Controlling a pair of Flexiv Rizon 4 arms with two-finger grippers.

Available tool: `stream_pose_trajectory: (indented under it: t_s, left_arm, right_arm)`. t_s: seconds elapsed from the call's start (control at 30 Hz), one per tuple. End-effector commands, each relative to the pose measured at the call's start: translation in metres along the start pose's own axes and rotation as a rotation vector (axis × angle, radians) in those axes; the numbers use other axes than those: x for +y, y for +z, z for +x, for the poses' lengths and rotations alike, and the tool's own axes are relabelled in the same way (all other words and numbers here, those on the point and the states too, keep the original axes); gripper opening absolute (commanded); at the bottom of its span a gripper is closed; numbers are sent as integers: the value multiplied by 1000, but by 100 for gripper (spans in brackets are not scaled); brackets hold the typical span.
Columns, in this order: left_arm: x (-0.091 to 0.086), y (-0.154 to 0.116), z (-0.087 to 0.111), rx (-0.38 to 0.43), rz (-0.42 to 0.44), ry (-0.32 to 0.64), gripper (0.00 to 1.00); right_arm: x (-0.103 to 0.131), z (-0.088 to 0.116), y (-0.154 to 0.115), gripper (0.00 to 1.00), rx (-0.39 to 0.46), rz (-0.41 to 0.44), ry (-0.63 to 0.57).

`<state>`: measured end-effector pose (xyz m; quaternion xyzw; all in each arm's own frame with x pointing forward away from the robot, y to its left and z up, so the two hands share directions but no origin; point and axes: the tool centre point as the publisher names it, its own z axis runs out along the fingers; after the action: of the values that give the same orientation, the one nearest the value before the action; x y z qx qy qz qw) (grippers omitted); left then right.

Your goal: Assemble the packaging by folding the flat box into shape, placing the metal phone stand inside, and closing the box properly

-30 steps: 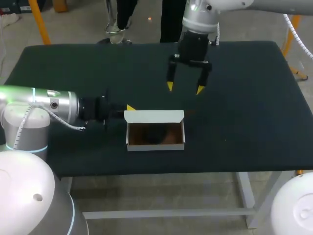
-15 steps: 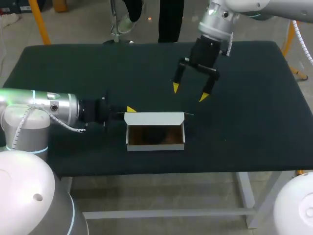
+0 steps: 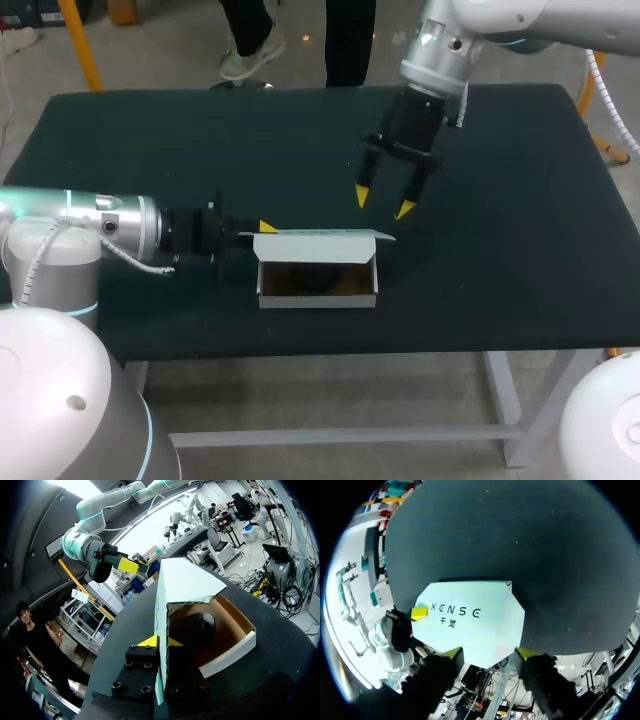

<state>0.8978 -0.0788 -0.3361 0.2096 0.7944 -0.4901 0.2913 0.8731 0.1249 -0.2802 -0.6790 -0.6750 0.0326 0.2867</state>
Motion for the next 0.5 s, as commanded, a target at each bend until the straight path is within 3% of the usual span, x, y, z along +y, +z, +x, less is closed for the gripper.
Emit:
stream_pose_trajectory:
  t_s: [0.03, 0.5]
  left_arm:
    - [4, 0, 8, -13, 6, 11, 0]
    - [3, 0, 13, -63, -16, 74, 0]
  right_arm:
    - [2, -3, 4, 47, 2, 18, -3]
    - [-4, -8, 26, 47, -25, 70, -32]
